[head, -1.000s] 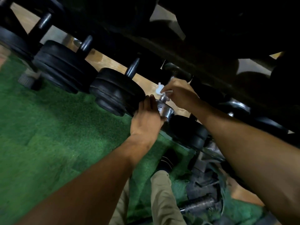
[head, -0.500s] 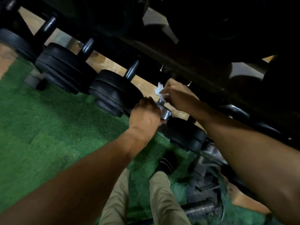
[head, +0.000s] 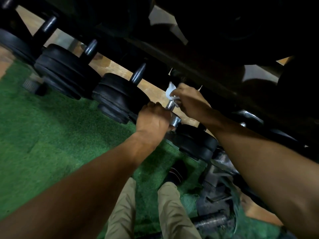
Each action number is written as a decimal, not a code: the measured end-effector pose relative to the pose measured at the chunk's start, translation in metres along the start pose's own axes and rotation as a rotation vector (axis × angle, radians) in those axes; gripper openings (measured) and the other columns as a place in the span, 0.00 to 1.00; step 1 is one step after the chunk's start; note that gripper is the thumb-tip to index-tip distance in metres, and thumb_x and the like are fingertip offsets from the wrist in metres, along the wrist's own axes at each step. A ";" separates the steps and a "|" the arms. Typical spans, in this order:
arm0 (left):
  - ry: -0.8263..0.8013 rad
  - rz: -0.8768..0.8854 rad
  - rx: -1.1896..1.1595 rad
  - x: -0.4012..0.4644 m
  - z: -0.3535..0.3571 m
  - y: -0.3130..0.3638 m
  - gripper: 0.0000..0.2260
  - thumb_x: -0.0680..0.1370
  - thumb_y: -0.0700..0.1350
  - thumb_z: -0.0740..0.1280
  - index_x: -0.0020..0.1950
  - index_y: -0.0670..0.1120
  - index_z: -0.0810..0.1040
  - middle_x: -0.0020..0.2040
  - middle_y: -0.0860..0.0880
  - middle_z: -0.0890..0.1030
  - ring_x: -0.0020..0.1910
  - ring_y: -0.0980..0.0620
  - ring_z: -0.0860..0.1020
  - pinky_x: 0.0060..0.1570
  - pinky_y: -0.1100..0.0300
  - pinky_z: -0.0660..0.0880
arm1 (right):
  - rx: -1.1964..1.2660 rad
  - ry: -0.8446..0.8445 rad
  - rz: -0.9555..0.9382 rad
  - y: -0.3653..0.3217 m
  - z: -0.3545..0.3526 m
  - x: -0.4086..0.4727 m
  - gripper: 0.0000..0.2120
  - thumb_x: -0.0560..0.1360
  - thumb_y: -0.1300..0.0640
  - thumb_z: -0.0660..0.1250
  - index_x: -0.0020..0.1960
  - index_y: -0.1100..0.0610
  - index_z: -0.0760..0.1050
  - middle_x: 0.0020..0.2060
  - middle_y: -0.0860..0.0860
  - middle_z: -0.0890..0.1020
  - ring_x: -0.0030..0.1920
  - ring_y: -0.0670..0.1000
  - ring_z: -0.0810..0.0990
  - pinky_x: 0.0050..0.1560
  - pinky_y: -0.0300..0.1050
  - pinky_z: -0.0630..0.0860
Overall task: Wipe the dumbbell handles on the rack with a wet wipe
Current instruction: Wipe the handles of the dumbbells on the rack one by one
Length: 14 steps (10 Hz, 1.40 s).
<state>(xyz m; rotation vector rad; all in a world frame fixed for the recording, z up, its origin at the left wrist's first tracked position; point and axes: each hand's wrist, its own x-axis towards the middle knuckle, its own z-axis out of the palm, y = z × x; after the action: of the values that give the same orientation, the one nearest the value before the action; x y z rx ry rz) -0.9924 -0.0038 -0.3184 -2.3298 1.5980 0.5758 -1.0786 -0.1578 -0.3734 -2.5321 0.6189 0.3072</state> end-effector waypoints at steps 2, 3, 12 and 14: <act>0.006 -0.027 -0.012 -0.003 0.000 0.000 0.30 0.78 0.66 0.66 0.64 0.41 0.76 0.59 0.43 0.77 0.58 0.44 0.76 0.51 0.53 0.75 | 0.086 -0.010 0.029 -0.001 -0.001 -0.007 0.20 0.73 0.52 0.57 0.57 0.59 0.79 0.47 0.52 0.76 0.46 0.50 0.74 0.49 0.52 0.75; 0.011 -0.014 0.003 -0.005 -0.002 -0.001 0.32 0.79 0.65 0.64 0.69 0.40 0.73 0.61 0.43 0.76 0.58 0.44 0.77 0.49 0.54 0.75 | 0.057 0.066 0.131 0.007 -0.003 -0.004 0.12 0.74 0.49 0.61 0.52 0.51 0.79 0.42 0.46 0.76 0.45 0.49 0.78 0.48 0.45 0.73; 0.029 -0.048 0.038 -0.008 0.021 -0.001 0.45 0.78 0.69 0.62 0.77 0.33 0.61 0.69 0.38 0.74 0.58 0.43 0.80 0.42 0.50 0.79 | -0.118 0.188 0.262 -0.003 0.002 0.001 0.15 0.82 0.57 0.59 0.68 0.57 0.73 0.59 0.57 0.78 0.55 0.58 0.80 0.52 0.50 0.77; 0.020 -0.021 0.047 -0.008 0.017 0.000 0.44 0.79 0.68 0.62 0.77 0.32 0.60 0.67 0.38 0.74 0.57 0.43 0.80 0.43 0.53 0.77 | 0.071 0.279 0.583 -0.001 0.015 0.015 0.15 0.81 0.56 0.61 0.60 0.65 0.78 0.55 0.63 0.81 0.58 0.62 0.79 0.59 0.53 0.74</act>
<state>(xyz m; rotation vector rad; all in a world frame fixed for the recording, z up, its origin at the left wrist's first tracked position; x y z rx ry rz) -0.9979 0.0097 -0.3300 -2.3229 1.5760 0.5059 -1.0666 -0.1548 -0.3905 -2.2928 1.4513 0.1237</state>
